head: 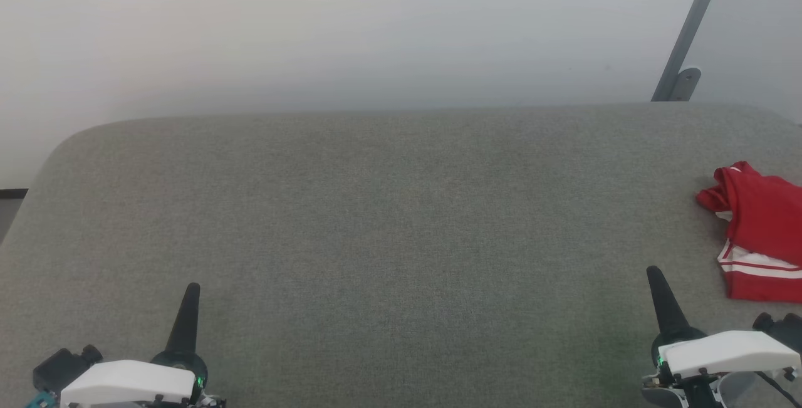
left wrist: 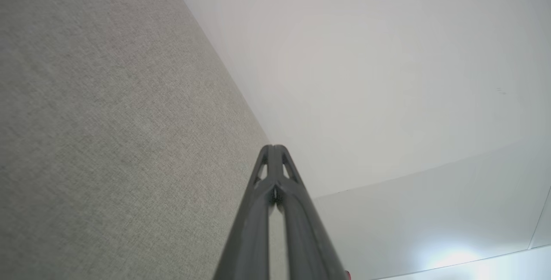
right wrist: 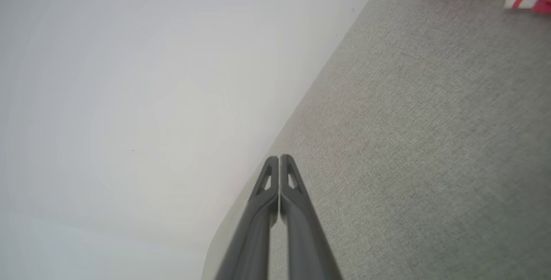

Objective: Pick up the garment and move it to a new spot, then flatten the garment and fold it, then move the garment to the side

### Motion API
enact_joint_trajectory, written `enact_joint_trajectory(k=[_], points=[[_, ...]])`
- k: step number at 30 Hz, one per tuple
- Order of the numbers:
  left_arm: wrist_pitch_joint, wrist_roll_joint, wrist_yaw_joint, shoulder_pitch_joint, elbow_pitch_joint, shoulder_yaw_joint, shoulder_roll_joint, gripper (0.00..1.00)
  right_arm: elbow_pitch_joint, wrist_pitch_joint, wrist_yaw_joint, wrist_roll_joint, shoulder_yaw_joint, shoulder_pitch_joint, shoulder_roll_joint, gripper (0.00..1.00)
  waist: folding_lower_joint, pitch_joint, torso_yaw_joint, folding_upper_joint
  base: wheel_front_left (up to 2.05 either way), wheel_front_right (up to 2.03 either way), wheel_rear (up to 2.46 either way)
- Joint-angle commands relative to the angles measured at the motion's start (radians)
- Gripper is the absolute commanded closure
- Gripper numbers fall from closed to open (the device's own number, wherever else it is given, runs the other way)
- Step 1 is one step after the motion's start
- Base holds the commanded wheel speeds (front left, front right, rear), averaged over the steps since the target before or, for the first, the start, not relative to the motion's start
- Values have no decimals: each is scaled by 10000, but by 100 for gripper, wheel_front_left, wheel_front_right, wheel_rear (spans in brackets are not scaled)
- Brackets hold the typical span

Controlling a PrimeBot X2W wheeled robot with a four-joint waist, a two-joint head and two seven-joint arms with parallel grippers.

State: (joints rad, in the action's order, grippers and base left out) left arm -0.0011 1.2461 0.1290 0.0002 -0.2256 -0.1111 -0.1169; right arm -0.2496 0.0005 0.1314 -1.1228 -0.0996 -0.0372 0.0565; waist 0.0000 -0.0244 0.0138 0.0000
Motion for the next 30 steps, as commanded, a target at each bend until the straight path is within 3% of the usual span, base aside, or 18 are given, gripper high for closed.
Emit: enact_joint_trajectory(k=[1,30], points=[[73,224,19,-235,57,-47,-9,100,104,78,-6,-277,-16,-215,-23,100,0,6,-3,0,0,0,0],[729,2305,26,-789,-97,-49,407,100,84,721,-5,-3034,-102,-545,-57,100,0,150,-75,0,0,0,0]])
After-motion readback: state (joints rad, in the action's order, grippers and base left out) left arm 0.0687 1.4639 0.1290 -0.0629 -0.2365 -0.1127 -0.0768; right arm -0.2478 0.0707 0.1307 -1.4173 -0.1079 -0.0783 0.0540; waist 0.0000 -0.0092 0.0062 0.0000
